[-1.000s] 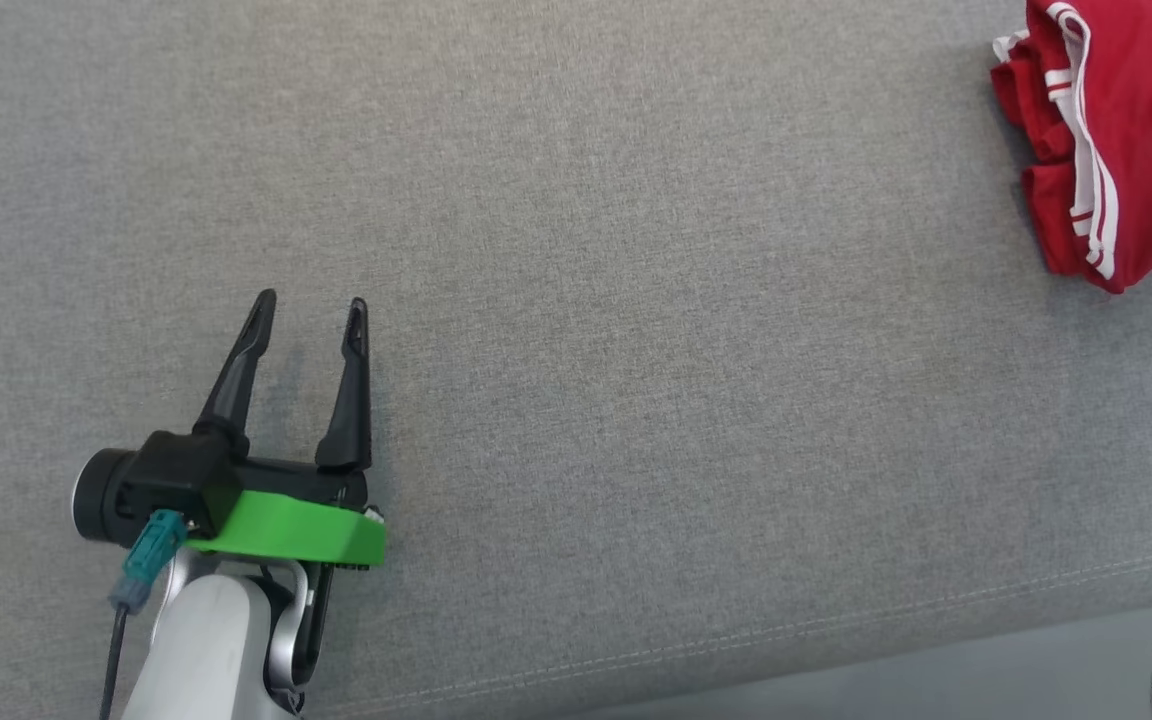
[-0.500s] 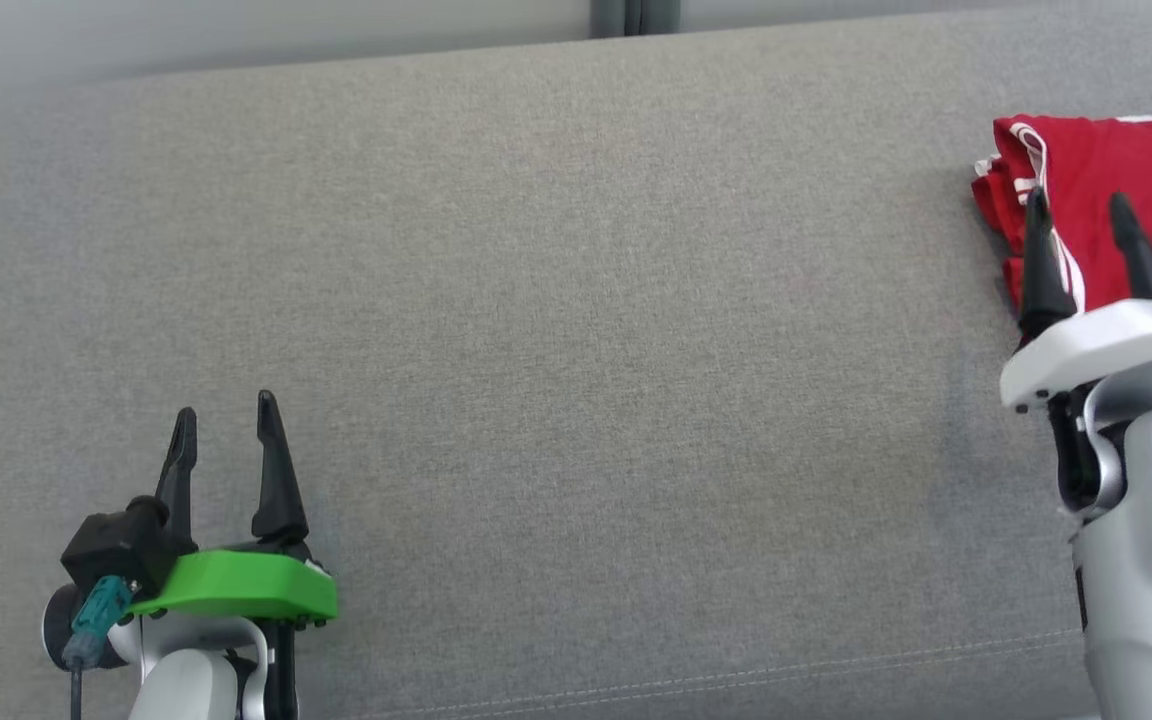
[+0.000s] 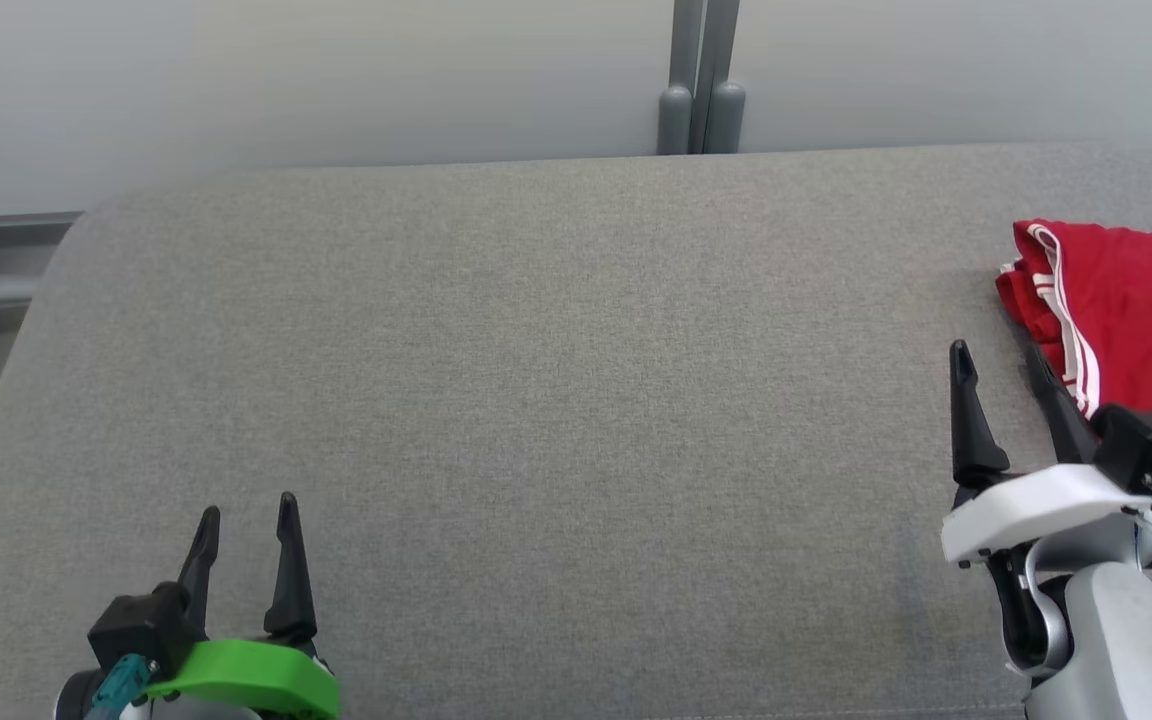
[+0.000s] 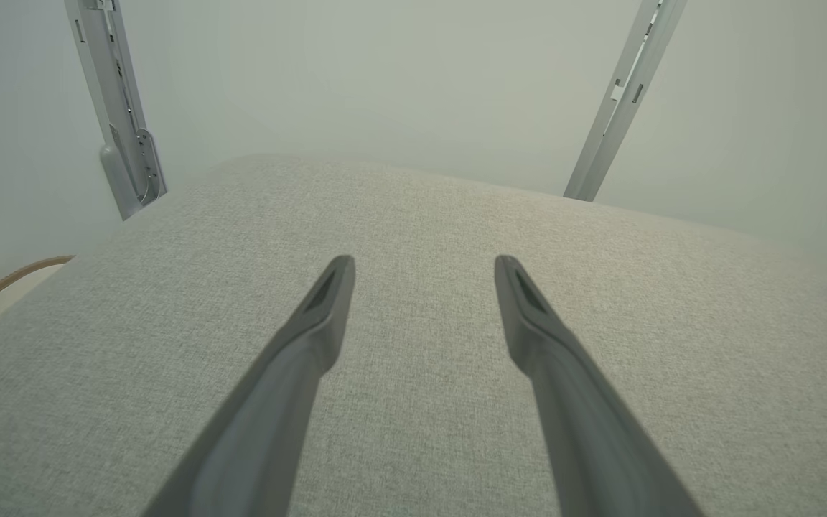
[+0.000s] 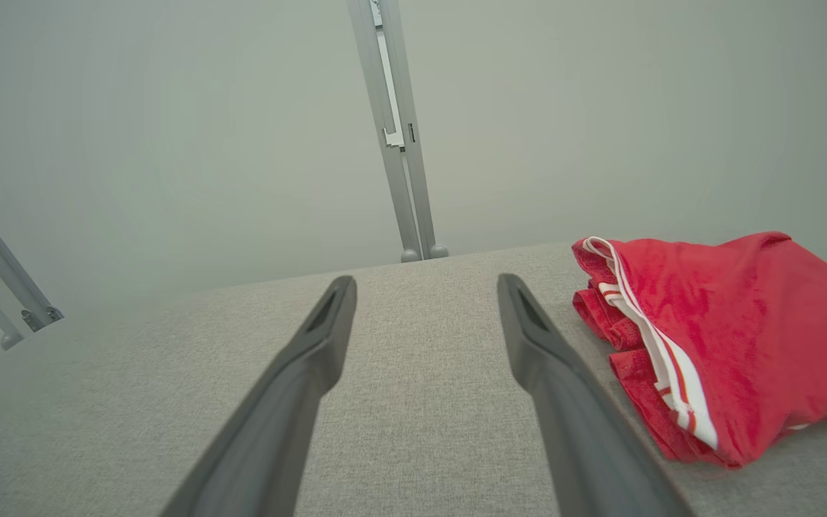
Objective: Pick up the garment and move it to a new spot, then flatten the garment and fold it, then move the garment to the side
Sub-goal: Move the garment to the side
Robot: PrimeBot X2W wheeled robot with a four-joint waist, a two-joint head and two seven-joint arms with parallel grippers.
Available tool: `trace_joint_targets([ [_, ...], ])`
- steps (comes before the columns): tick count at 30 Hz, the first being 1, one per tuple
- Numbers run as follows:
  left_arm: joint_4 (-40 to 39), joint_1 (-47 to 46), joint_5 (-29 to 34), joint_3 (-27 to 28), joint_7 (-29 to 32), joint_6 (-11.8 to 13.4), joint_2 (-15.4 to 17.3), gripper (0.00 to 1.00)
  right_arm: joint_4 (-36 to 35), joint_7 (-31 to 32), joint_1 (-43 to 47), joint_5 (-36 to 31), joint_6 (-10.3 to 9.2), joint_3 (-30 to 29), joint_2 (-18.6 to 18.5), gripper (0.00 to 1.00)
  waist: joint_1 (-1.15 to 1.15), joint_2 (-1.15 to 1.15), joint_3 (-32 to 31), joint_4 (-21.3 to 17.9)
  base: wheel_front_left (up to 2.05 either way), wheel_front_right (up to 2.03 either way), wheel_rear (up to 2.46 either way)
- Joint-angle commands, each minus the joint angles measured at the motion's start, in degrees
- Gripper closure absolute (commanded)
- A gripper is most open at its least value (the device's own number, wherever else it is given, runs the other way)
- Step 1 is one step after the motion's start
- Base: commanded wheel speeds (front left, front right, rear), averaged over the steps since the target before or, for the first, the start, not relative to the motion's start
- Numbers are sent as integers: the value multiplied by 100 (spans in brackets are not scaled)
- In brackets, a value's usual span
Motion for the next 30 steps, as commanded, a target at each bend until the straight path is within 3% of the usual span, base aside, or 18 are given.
trace_joint_targets([
  [1, -46, 198, 50, 16, -40, -61, 30, 0, -77, -84, 202, 66, -8, -54, 23, 0, 0, 0, -248, 170, 0, 0, 0],
  [13, -489, 727, 370, 264, -42, -358, -99, 0, 44, -343, 888, 127, -7, 45, 59, 0, 0, 0, -420, 258, 0, 0, 0],
  [30, -237, 876, 653, 317, -43, -575, -257, 0, 526, -416, 1240, -377, -7, 36, 61, 0, 0, 0, -382, 136, 0, 0, 0],
])
